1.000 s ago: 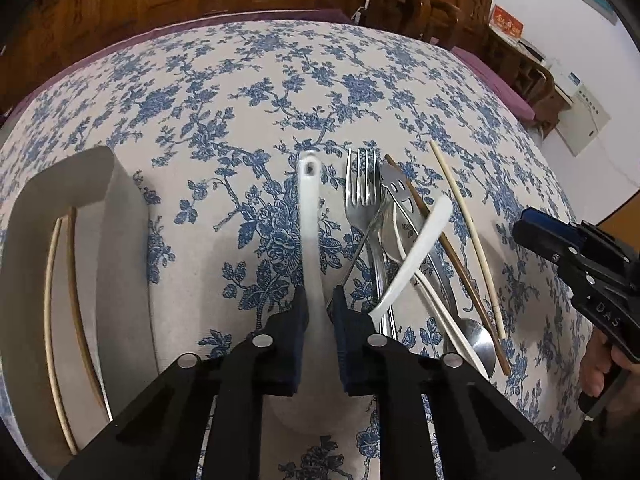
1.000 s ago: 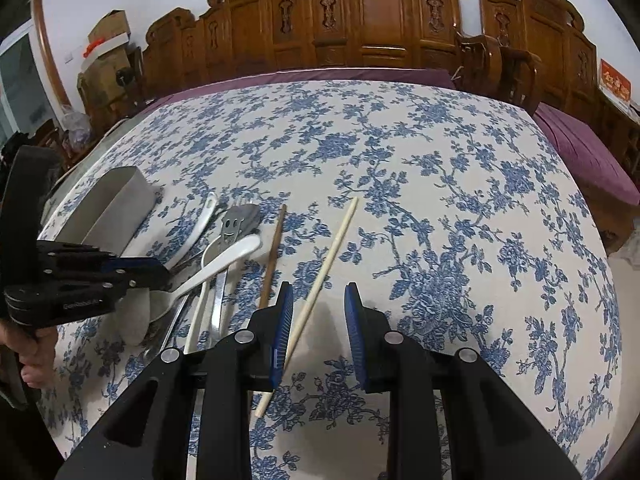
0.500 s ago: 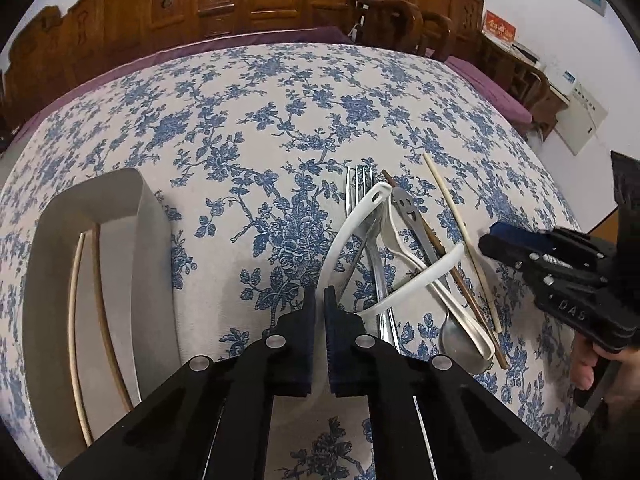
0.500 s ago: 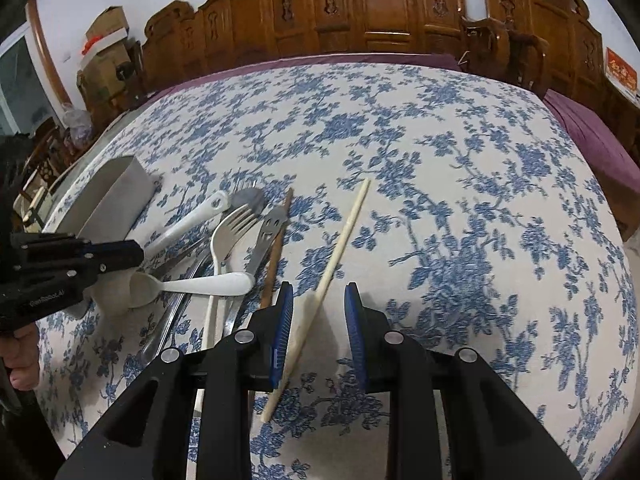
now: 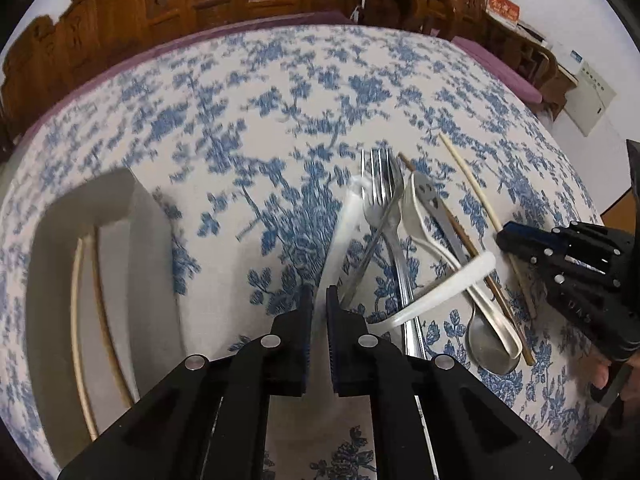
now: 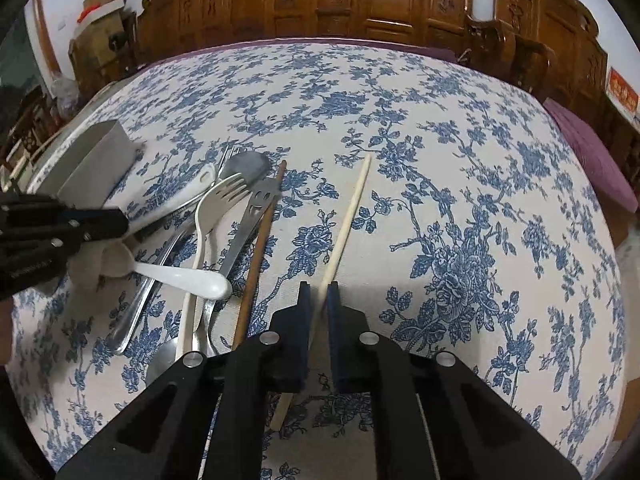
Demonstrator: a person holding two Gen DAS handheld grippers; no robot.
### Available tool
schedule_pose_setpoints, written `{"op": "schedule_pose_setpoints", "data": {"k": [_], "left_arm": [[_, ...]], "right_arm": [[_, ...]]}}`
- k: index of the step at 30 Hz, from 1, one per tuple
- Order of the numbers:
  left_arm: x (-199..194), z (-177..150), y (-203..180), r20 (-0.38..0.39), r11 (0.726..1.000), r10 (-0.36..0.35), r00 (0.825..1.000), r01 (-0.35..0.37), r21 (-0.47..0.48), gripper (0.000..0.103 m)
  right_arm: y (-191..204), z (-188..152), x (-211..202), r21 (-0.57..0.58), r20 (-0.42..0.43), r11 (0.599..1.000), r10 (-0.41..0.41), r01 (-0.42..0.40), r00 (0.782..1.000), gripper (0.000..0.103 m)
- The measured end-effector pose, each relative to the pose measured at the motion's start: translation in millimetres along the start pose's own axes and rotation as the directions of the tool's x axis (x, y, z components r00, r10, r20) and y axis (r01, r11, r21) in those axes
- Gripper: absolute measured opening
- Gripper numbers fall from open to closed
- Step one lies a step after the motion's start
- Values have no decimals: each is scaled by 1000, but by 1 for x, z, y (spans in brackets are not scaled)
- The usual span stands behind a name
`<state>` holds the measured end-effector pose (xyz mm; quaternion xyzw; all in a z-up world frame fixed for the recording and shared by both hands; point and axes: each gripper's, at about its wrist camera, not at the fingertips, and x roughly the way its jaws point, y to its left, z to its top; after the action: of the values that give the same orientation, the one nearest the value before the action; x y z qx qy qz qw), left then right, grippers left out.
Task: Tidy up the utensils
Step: 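Close the left tool on the white plastic spoon handle, then lift the white spoon with the left tool into the tray while the right tool carries its chopstick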
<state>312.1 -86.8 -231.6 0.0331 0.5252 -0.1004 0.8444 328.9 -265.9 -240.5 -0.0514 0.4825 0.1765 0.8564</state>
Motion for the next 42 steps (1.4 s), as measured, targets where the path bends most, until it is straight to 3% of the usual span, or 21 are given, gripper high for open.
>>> {"op": "schedule_pose_setpoints", "data": {"k": [5, 9, 17, 25, 30, 42], "left_arm": [[0, 0, 0, 0, 1000, 1, 1000, -1, -5, 7], [-1, 0, 2, -10, 1000, 0, 1000, 0, -2, 12], [4, 1, -5, -106, 993, 37, 994, -24, 115, 23], [8, 9, -11, -144, 983, 56, 988, -29, 182, 9], [6, 8, -4, -122, 988, 62, 991, -44, 148, 9], [-48, 3, 3, 33, 996, 38, 999, -40, 76, 9]], "right_arm": [[-1, 0, 0, 6, -4, 1000, 4, -4, 1000, 9], [-2, 0, -1, 14, -6, 1000, 9, -9, 1000, 9], [-1, 0, -2, 16, -5, 1000, 15, -15, 1000, 9], [1, 2, -6, 12, -1, 1000, 21, -21, 1000, 9], [2, 4, -14, 9, 10, 999, 31, -31, 999, 6], [-2, 5, -24, 53, 57, 996, 74, -77, 996, 6]]}}
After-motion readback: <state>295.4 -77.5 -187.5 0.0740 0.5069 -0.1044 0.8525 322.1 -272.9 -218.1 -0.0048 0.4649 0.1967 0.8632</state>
